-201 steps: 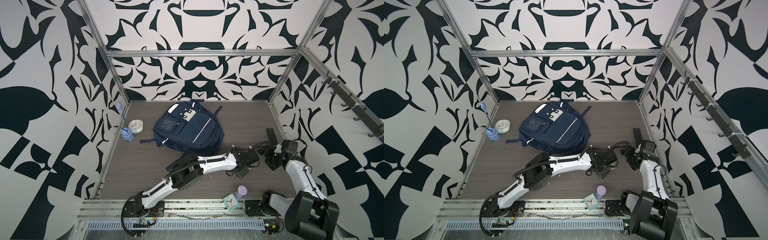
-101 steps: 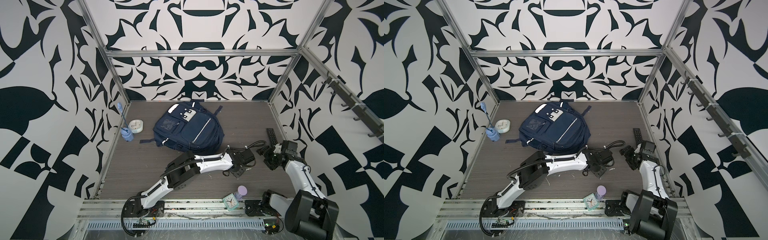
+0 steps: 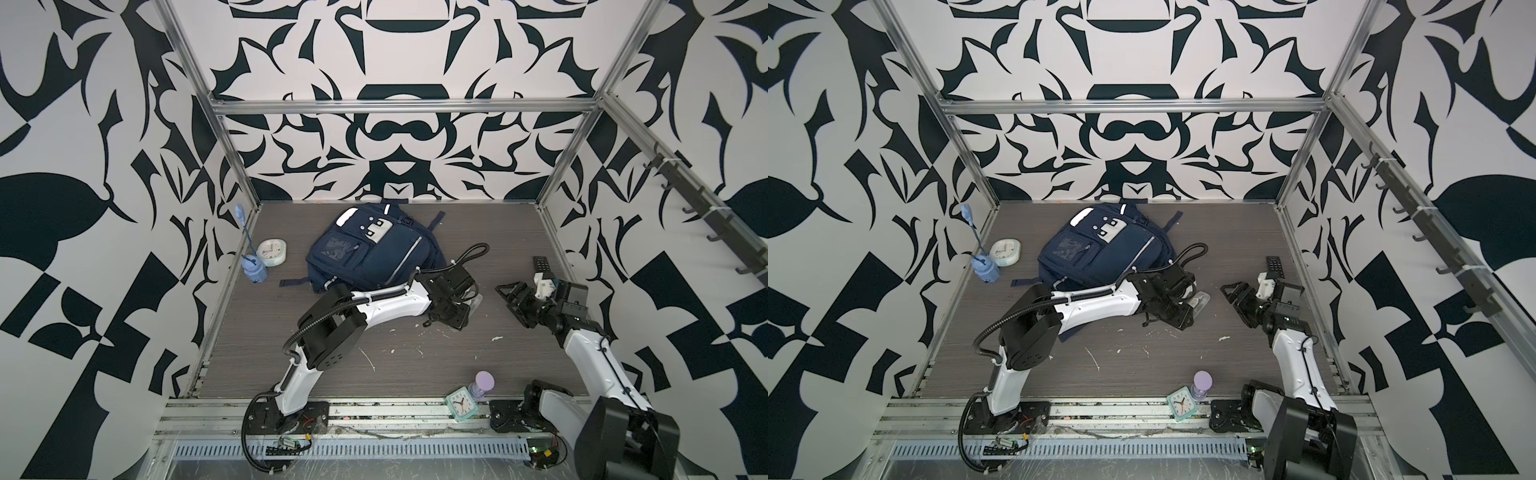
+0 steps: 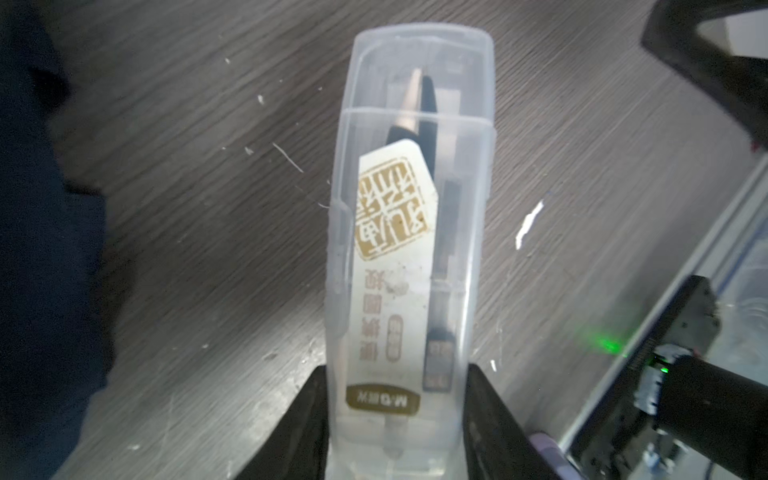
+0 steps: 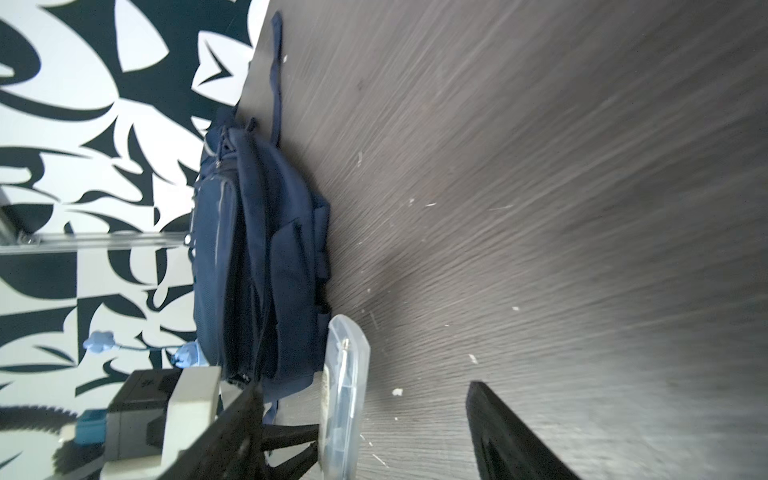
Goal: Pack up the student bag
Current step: 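Lift the pen case with the left gripper while the right gripper approaches it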
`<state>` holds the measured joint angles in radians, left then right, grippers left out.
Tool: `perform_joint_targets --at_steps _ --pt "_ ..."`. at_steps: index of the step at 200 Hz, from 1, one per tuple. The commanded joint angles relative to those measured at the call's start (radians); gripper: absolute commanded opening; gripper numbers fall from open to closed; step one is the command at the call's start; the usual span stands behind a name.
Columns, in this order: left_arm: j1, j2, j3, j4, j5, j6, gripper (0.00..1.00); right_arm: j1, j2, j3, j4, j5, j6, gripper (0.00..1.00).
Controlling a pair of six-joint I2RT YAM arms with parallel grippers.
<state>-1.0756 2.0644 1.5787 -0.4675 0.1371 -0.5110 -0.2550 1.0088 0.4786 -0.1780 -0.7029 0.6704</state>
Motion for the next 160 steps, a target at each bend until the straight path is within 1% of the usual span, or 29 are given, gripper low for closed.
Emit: perform_joint_targets --at_steps 1,20,70,109,160 --pt "0.015 -0.041 -0.031 0.073 0.103 -0.065 0.44 0.091 0.029 0.011 0.108 -0.025 0.046 0.79" --pt "0.022 -0.049 -0.04 0.076 0.103 -0.073 0.44 0.166 0.056 0.027 0.124 0.013 0.059 0.78" --pt "0.04 -0.065 -0.066 0.121 0.128 -0.11 0.44 0.269 0.119 0.022 0.199 0.062 0.114 0.75" --pt "0.043 -0.07 -0.066 0.131 0.134 -0.118 0.45 0.307 0.131 0.017 0.223 0.084 0.135 0.71" --pt "0.052 -0.078 -0.078 0.147 0.135 -0.131 0.46 0.343 0.141 0.021 0.239 0.101 0.159 0.58"
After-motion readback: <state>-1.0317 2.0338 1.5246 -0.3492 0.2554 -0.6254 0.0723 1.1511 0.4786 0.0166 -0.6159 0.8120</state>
